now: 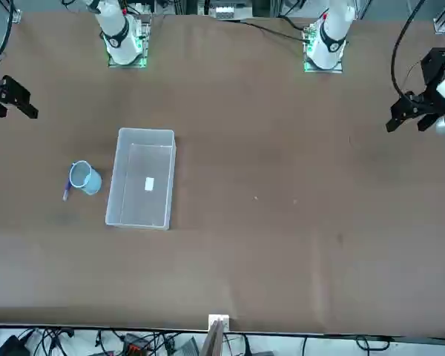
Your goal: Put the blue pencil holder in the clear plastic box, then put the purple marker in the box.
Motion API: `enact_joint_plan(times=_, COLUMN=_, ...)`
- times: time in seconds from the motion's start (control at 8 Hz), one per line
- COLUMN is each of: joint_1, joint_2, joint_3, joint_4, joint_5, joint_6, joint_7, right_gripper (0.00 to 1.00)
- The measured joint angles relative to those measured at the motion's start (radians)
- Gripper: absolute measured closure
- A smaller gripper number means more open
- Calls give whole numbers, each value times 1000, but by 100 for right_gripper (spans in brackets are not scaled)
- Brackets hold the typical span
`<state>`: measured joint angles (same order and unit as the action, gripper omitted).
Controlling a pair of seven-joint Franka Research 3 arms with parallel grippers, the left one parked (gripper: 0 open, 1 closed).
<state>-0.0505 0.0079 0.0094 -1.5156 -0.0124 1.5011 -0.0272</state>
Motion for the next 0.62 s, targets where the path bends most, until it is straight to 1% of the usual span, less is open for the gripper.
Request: enact_joint_plan(times=0.62, joint_1=-2, joint_2=6, joint_3=-2, joint_4=-3, joint_5=0, joint_6=-2, joint_7=0, right_gripper=0)
